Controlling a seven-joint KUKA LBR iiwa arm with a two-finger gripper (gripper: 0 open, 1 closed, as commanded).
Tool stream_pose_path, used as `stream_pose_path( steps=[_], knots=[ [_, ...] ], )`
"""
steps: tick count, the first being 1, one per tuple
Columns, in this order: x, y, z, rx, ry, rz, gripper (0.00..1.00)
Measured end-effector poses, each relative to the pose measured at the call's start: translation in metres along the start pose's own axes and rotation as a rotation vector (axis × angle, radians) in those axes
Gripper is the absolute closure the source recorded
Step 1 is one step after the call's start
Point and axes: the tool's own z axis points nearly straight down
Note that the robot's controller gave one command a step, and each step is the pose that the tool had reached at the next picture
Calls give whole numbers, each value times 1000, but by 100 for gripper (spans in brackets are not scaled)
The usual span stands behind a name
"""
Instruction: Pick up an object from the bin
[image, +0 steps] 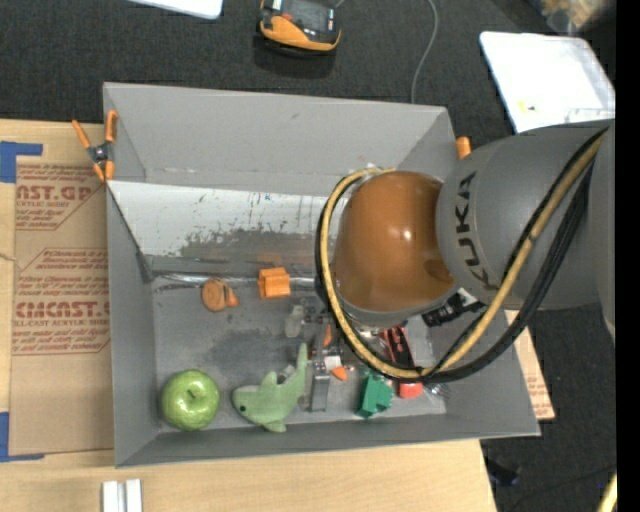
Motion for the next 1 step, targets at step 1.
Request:
stream_pose_path(
  steps=[1],
  knots=[
    [-2,-1,-4,-1,-8,1,0]
  ],
)
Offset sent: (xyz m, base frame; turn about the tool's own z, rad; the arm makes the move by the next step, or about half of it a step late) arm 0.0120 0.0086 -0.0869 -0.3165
